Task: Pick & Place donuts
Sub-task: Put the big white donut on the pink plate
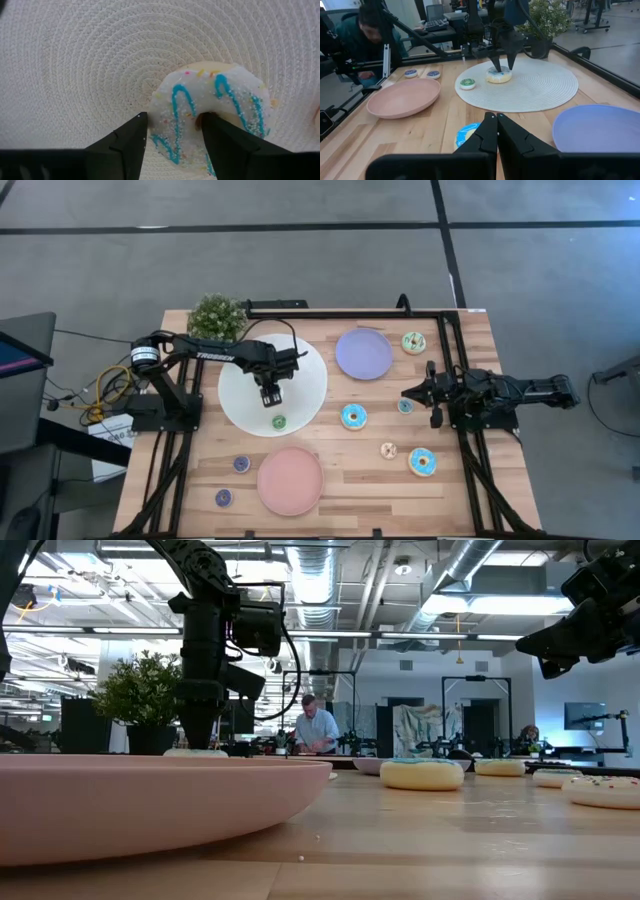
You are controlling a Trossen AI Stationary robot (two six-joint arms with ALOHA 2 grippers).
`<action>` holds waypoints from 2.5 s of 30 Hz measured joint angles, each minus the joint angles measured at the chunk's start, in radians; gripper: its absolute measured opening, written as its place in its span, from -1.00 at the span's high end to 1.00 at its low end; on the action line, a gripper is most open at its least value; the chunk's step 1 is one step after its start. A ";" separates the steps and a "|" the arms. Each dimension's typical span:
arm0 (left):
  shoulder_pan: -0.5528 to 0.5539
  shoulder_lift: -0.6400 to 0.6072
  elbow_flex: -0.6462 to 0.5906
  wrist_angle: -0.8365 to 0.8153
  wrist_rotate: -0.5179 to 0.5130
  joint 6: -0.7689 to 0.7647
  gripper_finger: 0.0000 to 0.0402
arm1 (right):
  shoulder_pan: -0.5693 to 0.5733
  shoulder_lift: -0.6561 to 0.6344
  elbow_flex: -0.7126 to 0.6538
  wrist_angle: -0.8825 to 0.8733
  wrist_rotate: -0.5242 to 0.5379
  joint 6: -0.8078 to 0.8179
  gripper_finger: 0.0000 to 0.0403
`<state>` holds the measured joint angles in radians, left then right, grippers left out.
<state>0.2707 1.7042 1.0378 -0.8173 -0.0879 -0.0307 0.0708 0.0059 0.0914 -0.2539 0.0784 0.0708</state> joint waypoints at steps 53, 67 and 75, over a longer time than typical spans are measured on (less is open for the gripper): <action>-0.157 -0.005 0.247 -0.272 0.056 -0.372 0.27 | 0.000 0.000 0.000 0.000 0.000 0.000 1.00; -0.547 -0.004 0.335 -0.261 0.068 -0.861 0.27 | 0.000 0.000 0.000 0.000 0.000 0.000 1.00; -0.742 0.000 0.335 -0.169 0.034 -1.142 0.27 | 0.000 0.000 0.000 0.000 0.000 0.000 1.00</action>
<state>-0.4714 1.7039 1.3727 -0.9866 -0.0537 -1.1724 0.0706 0.0059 0.0914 -0.2539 0.0784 0.0708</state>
